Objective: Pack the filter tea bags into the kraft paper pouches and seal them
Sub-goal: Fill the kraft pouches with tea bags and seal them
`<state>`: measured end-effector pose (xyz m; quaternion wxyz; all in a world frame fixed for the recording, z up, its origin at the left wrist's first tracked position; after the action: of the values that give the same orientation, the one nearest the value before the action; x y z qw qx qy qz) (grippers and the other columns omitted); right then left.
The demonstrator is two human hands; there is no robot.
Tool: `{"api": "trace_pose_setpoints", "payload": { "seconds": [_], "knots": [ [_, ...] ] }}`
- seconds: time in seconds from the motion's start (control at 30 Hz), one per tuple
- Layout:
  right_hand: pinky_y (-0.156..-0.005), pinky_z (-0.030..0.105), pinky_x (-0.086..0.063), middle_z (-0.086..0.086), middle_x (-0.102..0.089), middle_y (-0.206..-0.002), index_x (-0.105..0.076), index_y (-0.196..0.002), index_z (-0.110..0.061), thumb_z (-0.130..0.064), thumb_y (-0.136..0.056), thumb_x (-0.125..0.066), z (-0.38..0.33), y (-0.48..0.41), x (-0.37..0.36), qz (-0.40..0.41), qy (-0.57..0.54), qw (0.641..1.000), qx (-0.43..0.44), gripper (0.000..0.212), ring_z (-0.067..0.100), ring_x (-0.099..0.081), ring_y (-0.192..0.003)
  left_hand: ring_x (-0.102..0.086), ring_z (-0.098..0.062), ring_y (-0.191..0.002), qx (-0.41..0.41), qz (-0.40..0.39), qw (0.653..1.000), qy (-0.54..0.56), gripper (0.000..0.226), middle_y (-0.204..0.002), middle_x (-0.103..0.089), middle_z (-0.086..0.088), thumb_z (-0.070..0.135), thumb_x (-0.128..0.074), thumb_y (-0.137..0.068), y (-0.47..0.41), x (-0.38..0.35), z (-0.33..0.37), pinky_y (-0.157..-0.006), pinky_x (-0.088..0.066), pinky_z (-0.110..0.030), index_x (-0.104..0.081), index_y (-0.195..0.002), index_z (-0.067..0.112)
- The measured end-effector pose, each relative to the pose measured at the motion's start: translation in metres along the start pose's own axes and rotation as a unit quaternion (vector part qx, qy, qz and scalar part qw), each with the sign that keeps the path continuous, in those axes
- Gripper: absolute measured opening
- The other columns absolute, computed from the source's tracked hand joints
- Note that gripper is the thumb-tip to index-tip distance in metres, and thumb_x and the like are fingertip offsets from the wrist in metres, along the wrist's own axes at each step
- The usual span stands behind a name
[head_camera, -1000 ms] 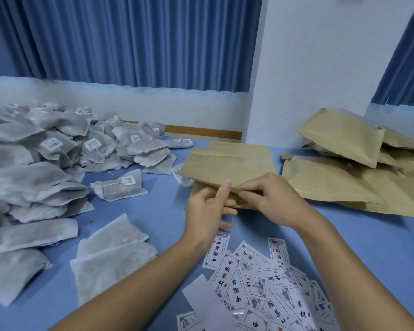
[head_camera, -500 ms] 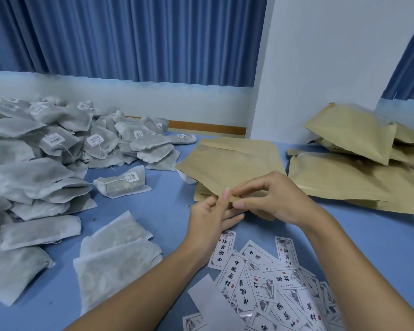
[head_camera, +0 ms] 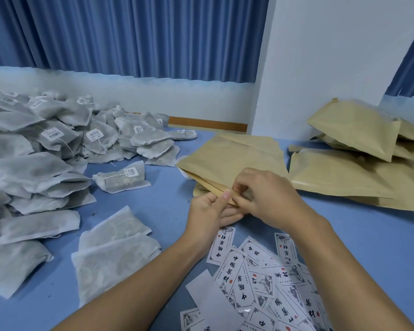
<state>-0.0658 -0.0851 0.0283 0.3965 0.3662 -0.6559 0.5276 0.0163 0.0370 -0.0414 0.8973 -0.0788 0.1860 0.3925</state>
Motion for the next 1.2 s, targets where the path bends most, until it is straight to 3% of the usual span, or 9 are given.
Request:
{"api": "trace_pose_setpoints", "payload": {
  "seconds": [0.27, 0.47, 0.57, 0.63, 0.67, 0.77, 0.83, 1.0, 1.2],
  "knots": [
    [-0.065, 0.043, -0.049, 0.001, -0.060, -0.093, -0.059, -0.089, -0.015, -0.018, -0.092, -0.060, -0.008, -0.007, 0.024, 0.218, -0.009, 0.972, -0.082, 0.005, 0.030, -0.058, -0.077, -0.054, -0.021, -0.033, 0.031, 0.026, 0.997, -0.058, 0.036, -0.055, -0.064, -0.018, 0.020, -0.055, -0.103, 0.004, -0.007, 0.008, -0.035, -0.042, -0.022, -0.058, -0.076, -0.003],
    [-0.070, 0.038, -0.049, 0.005, -0.060, -0.094, -0.062, -0.110, -0.029, -0.013, -0.090, -0.052, -0.016, -0.010, 0.015, -0.069, 0.079, 0.986, -0.126, 0.027, 0.036, -0.059, -0.090, -0.049, -0.020, -0.037, -0.035, 0.114, 0.981, -0.154, 0.037, -0.050, -0.059, -0.010, 0.024, -0.061, -0.096, 0.007, -0.005, 0.011, -0.045, -0.041, -0.030, -0.056, -0.062, 0.012],
    [-0.058, 0.034, -0.036, 0.002, -0.046, -0.074, -0.057, -0.094, -0.023, -0.001, -0.082, -0.046, -0.018, -0.017, 0.015, -0.038, 0.115, 0.984, -0.130, 0.027, 0.036, -0.057, -0.079, -0.050, -0.016, -0.061, -0.300, 0.216, 0.829, -0.419, 0.028, -0.061, -0.056, 0.006, 0.025, -0.068, -0.086, 0.015, -0.006, 0.033, -0.058, -0.042, -0.035, -0.052, -0.064, 0.018],
    [-0.054, 0.033, -0.031, 0.003, -0.050, -0.077, -0.055, -0.091, -0.023, -0.003, -0.080, -0.048, -0.019, -0.018, 0.018, -0.027, 0.132, 0.984, -0.115, 0.024, 0.035, -0.056, -0.078, -0.052, -0.022, -0.076, -0.462, 0.165, 0.681, -0.544, 0.015, -0.082, -0.061, 0.001, 0.015, -0.069, -0.083, 0.022, -0.015, 0.053, -0.065, -0.042, -0.033, -0.059, -0.073, 0.016],
    [-0.052, 0.032, -0.029, 0.003, -0.052, -0.078, -0.056, -0.090, -0.024, -0.004, -0.079, -0.048, -0.019, -0.018, 0.020, -0.022, 0.134, 0.985, -0.107, 0.023, 0.034, -0.054, -0.076, -0.053, -0.025, -0.080, -0.467, 0.113, 0.654, -0.584, 0.011, -0.088, -0.062, -0.001, 0.012, -0.068, -0.084, 0.025, -0.022, 0.061, -0.066, -0.043, -0.035, -0.060, -0.077, 0.014],
    [-0.049, 0.031, -0.025, 0.001, -0.049, -0.073, -0.056, -0.085, -0.024, -0.009, -0.077, -0.047, -0.020, -0.018, 0.021, -0.026, 0.113, 0.986, -0.116, 0.019, 0.032, -0.050, -0.070, -0.051, -0.025, -0.075, -0.333, 0.076, 0.667, -0.662, 0.012, -0.086, -0.060, 0.001, 0.020, -0.051, -0.095, 0.029, -0.042, 0.082, -0.064, -0.031, -0.034, -0.049, -0.083, 0.022],
    [-0.052, 0.031, -0.028, 0.002, -0.047, -0.073, -0.047, -0.076, -0.024, -0.010, -0.078, -0.047, -0.019, -0.018, 0.022, -0.039, 0.093, 0.985, -0.141, 0.015, 0.031, -0.049, -0.071, -0.043, -0.025, -0.068, -0.336, 0.106, 0.609, -0.711, 0.015, -0.079, -0.063, -0.001, 0.023, -0.046, -0.095, 0.030, -0.053, 0.098, -0.067, -0.025, -0.034, -0.043, -0.081, 0.024],
    [-0.062, 0.033, -0.036, 0.006, -0.059, -0.084, -0.041, -0.074, -0.025, -0.014, -0.080, -0.048, -0.009, -0.018, 0.029, 0.015, 0.031, 0.984, -0.177, 0.014, 0.034, -0.049, -0.076, -0.039, -0.025, -0.064, -0.402, 0.068, 0.604, -0.685, 0.015, -0.069, -0.061, -0.004, 0.021, -0.053, -0.090, 0.038, -0.071, 0.118, -0.065, -0.020, -0.034, -0.051, -0.075, 0.023],
    [-0.057, 0.034, -0.034, 0.012, -0.062, -0.081, -0.059, -0.084, -0.019, -0.010, -0.079, -0.046, -0.013, -0.021, 0.029, 0.042, 0.041, 0.981, -0.183, 0.016, 0.038, -0.050, -0.072, -0.052, -0.030, -0.081, -0.137, -0.030, 0.621, -0.771, 0.013, -0.106, -0.063, -0.009, 0.025, -0.048, -0.096, -0.006, -0.063, 0.089, -0.068, -0.036, -0.036, -0.057, -0.105, 0.021]
  ]
}}
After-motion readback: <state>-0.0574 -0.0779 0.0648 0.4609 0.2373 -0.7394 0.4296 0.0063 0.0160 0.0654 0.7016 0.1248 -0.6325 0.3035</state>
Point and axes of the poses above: each hand's wrist, its own y-axis away from the middle knuckle, its own x-axis out of the back of the hand, z = x × y, the point moved 1 cm from there along -y, towards the middle knuckle
